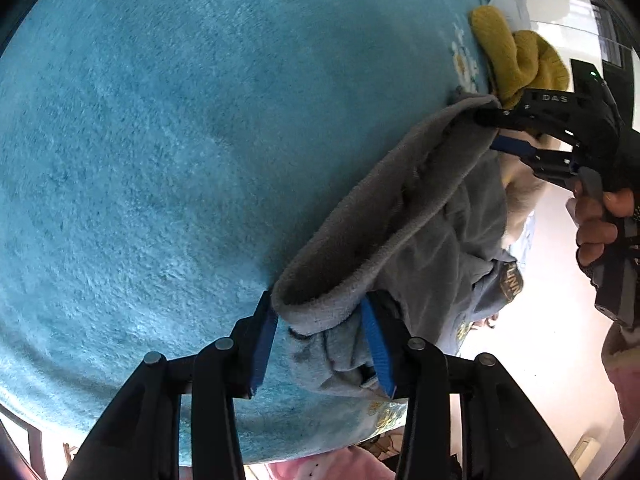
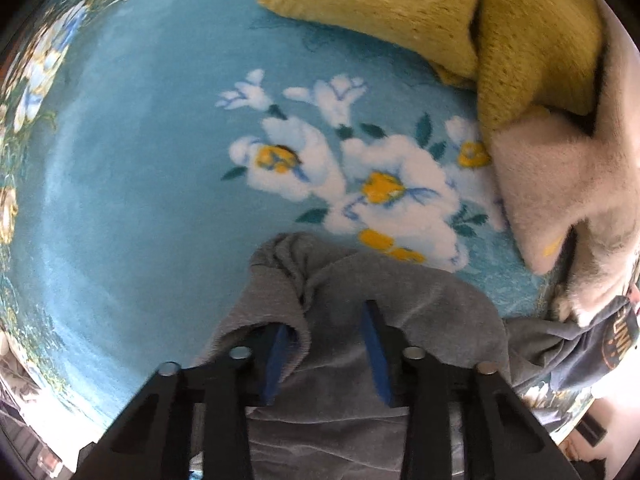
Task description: Fold clothes
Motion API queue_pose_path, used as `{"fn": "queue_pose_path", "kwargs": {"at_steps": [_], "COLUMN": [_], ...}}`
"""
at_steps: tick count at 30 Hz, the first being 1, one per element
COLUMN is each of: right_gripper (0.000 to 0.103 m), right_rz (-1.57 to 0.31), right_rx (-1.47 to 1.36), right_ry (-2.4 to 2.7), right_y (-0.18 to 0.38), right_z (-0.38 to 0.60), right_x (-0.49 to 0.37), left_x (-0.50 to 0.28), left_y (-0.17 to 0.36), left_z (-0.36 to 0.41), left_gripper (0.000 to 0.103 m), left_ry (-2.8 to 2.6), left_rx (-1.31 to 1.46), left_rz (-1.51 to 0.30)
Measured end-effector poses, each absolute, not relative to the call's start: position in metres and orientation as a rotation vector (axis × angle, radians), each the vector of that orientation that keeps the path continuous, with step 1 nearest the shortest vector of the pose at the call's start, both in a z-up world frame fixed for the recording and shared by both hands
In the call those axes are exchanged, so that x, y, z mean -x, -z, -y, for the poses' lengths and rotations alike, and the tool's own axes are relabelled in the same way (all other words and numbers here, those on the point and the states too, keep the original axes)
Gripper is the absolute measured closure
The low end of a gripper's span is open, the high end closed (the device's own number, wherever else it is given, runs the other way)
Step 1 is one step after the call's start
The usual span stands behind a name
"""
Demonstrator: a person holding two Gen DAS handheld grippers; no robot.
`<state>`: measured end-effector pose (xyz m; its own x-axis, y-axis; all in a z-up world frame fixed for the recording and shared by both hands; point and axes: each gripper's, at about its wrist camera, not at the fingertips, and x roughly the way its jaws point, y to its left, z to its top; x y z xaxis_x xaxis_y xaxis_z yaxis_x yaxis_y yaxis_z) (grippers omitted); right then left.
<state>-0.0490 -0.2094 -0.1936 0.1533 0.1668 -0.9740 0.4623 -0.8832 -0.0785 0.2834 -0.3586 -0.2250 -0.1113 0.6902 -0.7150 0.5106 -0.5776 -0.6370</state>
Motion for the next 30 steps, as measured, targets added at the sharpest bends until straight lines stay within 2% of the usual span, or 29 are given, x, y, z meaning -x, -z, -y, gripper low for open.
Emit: {"fn": "queue_pose_path", "kwargs": {"at_steps": [1,3,5,14,23,25,28,30], "right_gripper": [0.087,0.094,0.097,0.098,0.098,0.098,0.098,0.098], "right_rz": [-0.614,-0.666,-0.661,-0.482,-0.379,-0.403,-0.286,-0.296], "right_rx": [-2.185,-2.140,-2.121,-2.075,-1.999,-1.979,-2.044,-2.073], "right_ry": [1.792,1.759,1.750,1.792,1.772,1.756,1.859,1.876], "right_y": [0.192,0.188,0.183,0.144,0.127,0.128,0.147,0.162], "right_z": [0.212,0.218,0.224,0.249,0.366,0.404,0.453,0.475], "right_x": [0.048,0.046,0.044,0.048,0.046,0.040,0.041,0.041], "left_x": [-0.285,-0.290,-0.293,-0.249,-0.251,-0.252,-0.255,-0.255], "left_y": [0.221,0.214,0.208,0.205,0.199,0.199,0.207,0.218], "left_z": [0.359,0.358,0.359,0.432,0.545,0.572,0.596,0.600], "left_gripper": [0.076,0.091,0.094,0.095,0.096,0.096,0.096,0.095], "left_ry": [-1.793,-1.828,-1.862,-1.947,-2.167,-2.215,-2.261,-2.239], "left_rx": [1.969,1.945,1.926,1.794,1.646,1.618,1.615,1.639], "left_rz": [1.347,1.321,1.305,1.462,1.650,1.688,1.711,1.738]}}
